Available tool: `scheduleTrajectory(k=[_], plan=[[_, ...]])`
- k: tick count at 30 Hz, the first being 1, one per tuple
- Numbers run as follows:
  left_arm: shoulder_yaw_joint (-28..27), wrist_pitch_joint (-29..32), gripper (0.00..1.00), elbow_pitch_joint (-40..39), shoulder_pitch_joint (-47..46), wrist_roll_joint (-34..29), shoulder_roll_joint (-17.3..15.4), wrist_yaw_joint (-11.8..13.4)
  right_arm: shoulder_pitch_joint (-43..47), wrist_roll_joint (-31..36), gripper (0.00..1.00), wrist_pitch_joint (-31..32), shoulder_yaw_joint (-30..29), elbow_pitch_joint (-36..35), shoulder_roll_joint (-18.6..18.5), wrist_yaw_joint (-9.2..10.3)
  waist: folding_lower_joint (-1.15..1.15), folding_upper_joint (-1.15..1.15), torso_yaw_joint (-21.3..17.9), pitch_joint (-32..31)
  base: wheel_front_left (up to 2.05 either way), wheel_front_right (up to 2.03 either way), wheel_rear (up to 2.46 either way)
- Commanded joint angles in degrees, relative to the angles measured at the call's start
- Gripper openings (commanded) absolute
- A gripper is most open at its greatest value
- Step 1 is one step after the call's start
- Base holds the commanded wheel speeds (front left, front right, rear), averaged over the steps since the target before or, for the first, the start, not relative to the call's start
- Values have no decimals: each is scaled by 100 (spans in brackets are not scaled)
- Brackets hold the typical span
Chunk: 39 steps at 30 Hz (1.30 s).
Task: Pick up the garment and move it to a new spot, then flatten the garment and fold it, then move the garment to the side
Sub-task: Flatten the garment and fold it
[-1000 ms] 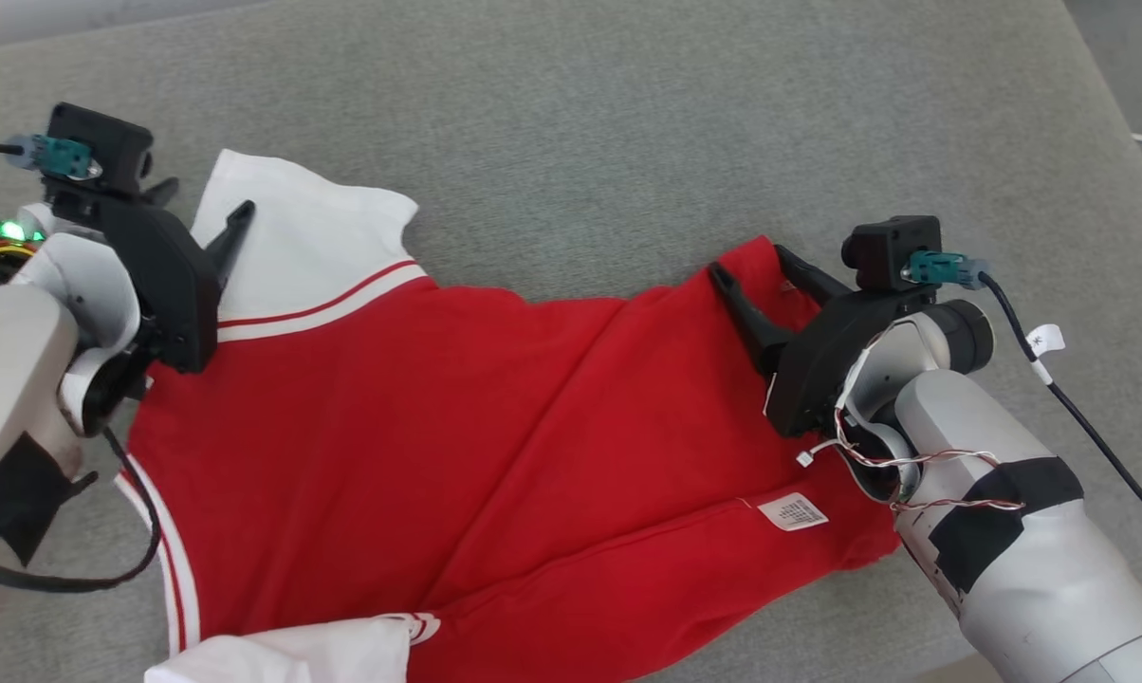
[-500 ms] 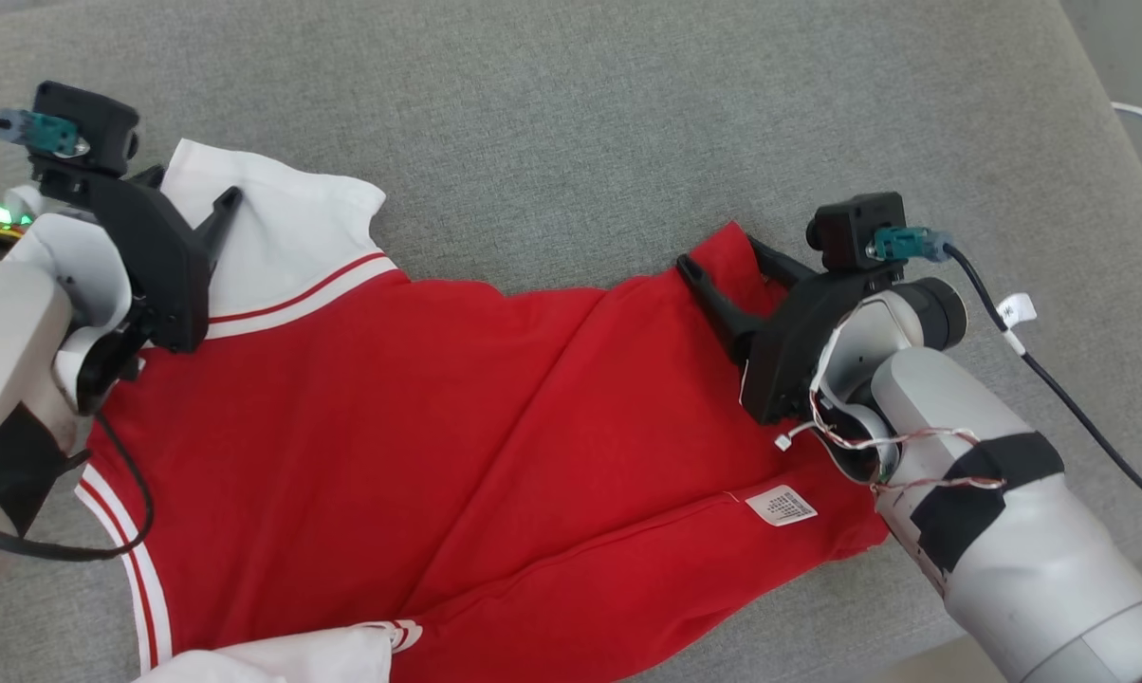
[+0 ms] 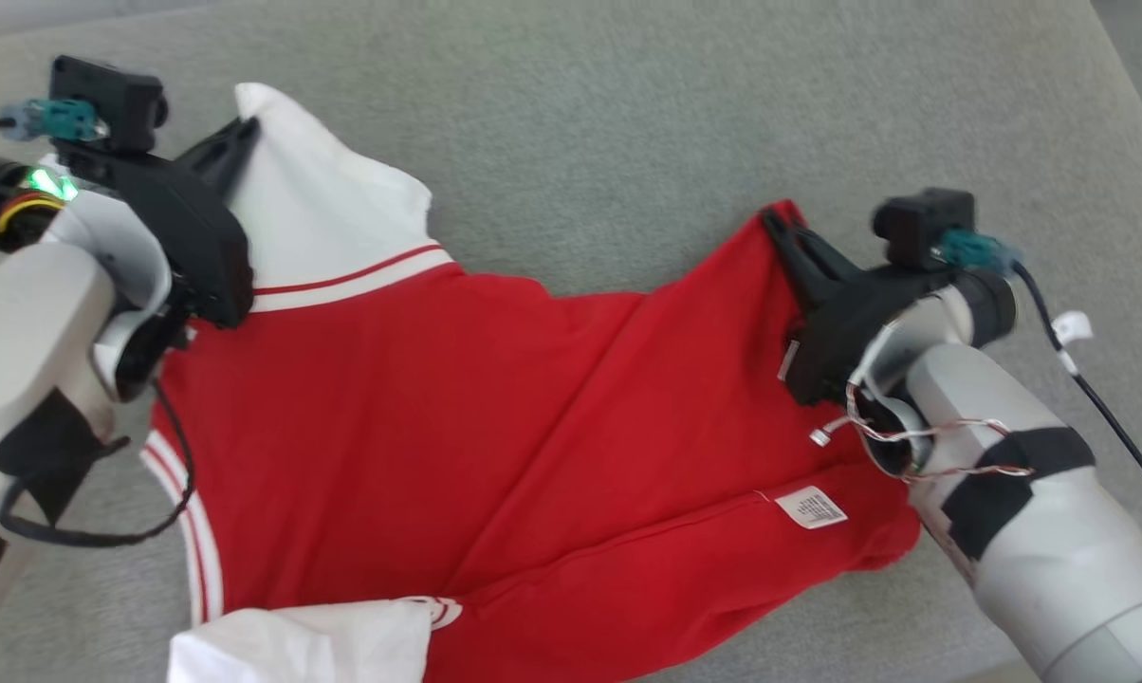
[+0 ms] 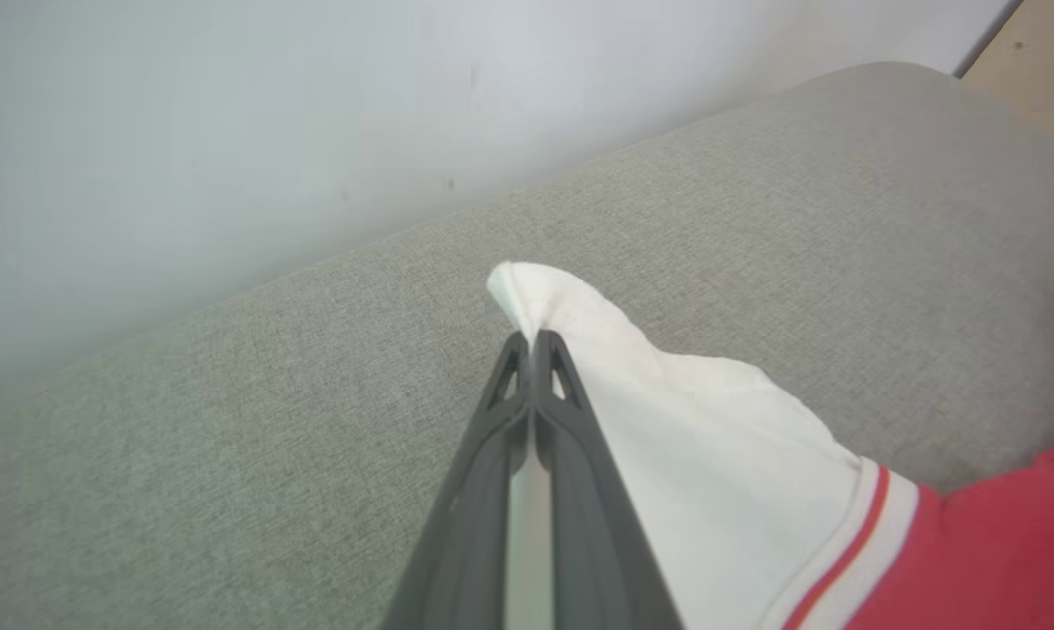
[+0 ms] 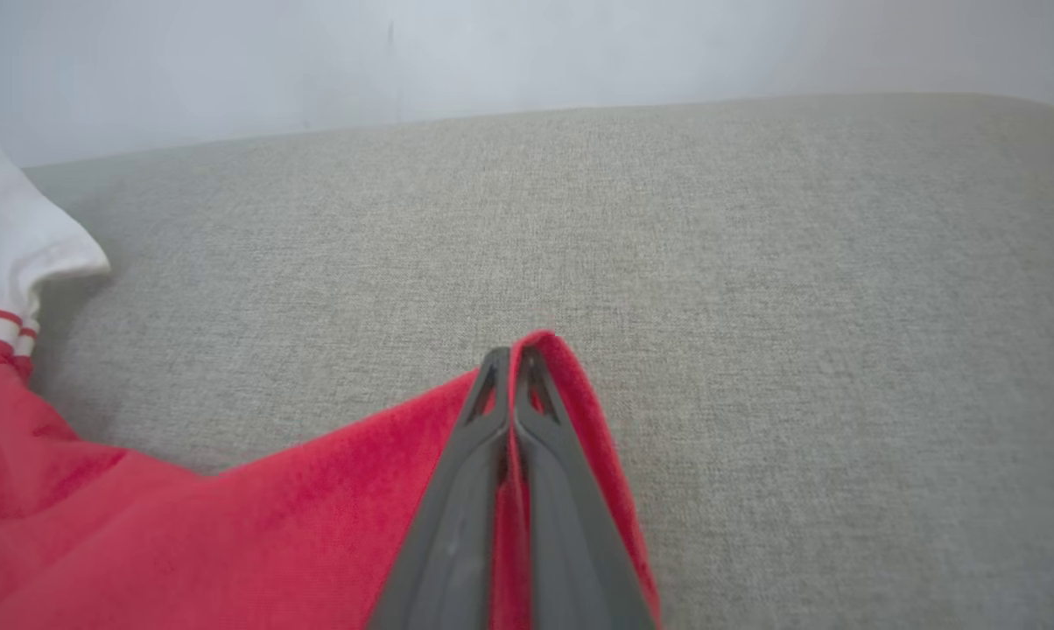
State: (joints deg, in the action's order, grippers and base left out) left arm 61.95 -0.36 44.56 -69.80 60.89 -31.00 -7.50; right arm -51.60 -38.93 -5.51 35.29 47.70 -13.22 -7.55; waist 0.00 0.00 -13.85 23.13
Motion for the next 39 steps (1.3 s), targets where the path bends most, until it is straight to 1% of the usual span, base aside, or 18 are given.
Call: scheduleTrajectory(k=[1,6,10,13,16,17,19,23,24,26,28,30,34,39], plan=[[43,-142,0,-96,39,49,-4,9,100,-63,0,-114,-28,40,-81,14,0,0,227,-217,0,0,0],[240,-714,0,-591,383,199,-96,10,452,-279,0,-495,8,41,-272,14,0,0,533,-533,0,0,0],[350,-1146,0,-1072,766,285,-249,10,799,-468,0,-674,89,-80,-432,14,0,0,691,-724,0,0,0],[351,-1356,0,-1422,1112,193,-348,15,1067,-644,0,-794,43,-176,-548,14,0,0,809,-842,0,0,0],[208,-1463,0,-1877,1539,110,-410,130,1364,-775,0,-882,-42,-320,-666,14,0,0,932,-922,0,0,0],[208,-1463,0,-1877,1539,110,-410,130,1364,-775,0,-882,-42,-320,-666,14,0,0,932,-922,0,0,0],[169,-1479,0,-2240,1845,-59,-453,278,1592,-855,0,-930,-125,-427,-772,14,0,0,1008,-978,0,0,0],[-292,-1482,0,-3062,2630,-348,-445,627,2082,-999,0,-966,-363,-762,-901,14,0,0,1098,-1104,0,0,0],[-524,-1484,0,-3420,3085,-522,-423,803,2321,-970,0,-971,-547,-972,-940,14,0,0,1116,-1169,0,0,0],[-732,-1484,0,-3705,3521,-724,-418,973,2615,-932,0,-969,-699,-1202,-938,14,0,0,1128,-1231,0,0,0],[-893,-1484,0,-3929,3948,-850,-385,1081,2901,-862,0,-971,-891,-1431,-975,14,0,0,1147,-1300,0,0,0],[-1047,-1485,0,-4079,4329,-980,-366,1152,3157,-784,0,-972,-1026,-1615,-972,14,0,0,1149,-1365,0,0,0],[-1367,-1485,0,-4223,5012,-1069,-223,1243,3693,-693,0,-972,-1297,-1886,-949,14,0,0,1184,-1501,0,0,0],[-1728,-1486,0,-4053,5637,-1221,19,1177,4106,-618,0,-973,-1544,-2009,-911,14,0,0,1172,-1593,0,0,0]])
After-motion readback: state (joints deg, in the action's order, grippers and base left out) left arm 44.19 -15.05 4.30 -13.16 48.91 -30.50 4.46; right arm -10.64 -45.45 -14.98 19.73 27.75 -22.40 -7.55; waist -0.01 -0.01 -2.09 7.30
